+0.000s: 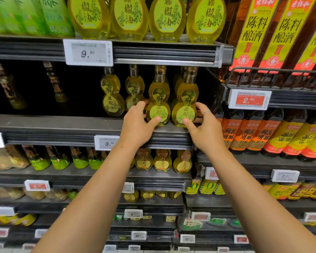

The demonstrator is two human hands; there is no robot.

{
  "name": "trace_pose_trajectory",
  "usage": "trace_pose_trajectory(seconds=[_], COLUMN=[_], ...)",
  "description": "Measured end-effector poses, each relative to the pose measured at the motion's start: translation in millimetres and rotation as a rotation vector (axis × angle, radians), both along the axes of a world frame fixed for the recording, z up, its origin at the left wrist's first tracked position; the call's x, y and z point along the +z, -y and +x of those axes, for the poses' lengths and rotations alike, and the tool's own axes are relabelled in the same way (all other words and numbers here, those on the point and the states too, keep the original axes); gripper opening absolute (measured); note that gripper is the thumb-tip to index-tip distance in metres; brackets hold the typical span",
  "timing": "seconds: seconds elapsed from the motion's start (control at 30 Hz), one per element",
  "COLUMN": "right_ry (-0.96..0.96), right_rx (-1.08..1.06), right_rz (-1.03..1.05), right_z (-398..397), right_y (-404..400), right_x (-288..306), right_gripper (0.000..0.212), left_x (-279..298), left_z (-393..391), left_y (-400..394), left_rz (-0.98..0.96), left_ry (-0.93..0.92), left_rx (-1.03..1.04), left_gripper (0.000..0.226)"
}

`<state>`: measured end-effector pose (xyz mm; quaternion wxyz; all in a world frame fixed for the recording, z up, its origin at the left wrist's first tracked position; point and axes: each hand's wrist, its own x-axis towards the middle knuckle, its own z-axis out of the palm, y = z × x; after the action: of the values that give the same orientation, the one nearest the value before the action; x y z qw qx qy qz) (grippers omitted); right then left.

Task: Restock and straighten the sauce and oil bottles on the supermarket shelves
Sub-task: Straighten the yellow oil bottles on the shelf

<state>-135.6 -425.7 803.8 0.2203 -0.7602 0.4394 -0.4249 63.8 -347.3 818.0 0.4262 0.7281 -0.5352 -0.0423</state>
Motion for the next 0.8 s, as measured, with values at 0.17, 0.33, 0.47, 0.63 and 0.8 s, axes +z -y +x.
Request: trace_pose_trajectory(seconds=[0.17,0.33,0.47,0.63,0.8], right_ry=[0.064,0.146,0.164,-0.053,-0.287], right_rx=[-0.054,-0.175,-0.265,-0.196,-0.069], right_rz=[-0.009,-0.083,-0.059,0.235,0.678], right_z=[-5,-12,-22,-38,-45], right_y=[-20,-56,-94,-139,-180], right_x=[-13,-34,-77,-175,-289], right_gripper=[0.062,0.042,0.035,0.027,0.020], left_x=[-6,-26,-70,-171,-281], left_z=[12,42,64,84,79], left_y=[-33,-86,-132,-170,-218], left_rz=[-0.164,-0.215,-0.242,0.066,0.543], left_ry=[-0.078,-0.036,-0.076,-0.236,-0.435], left_rx=[-0.129,-0.189,-0.248,-0.213,-0.078], left_gripper=[0.044,0.018,0.015,0.011,0.009])
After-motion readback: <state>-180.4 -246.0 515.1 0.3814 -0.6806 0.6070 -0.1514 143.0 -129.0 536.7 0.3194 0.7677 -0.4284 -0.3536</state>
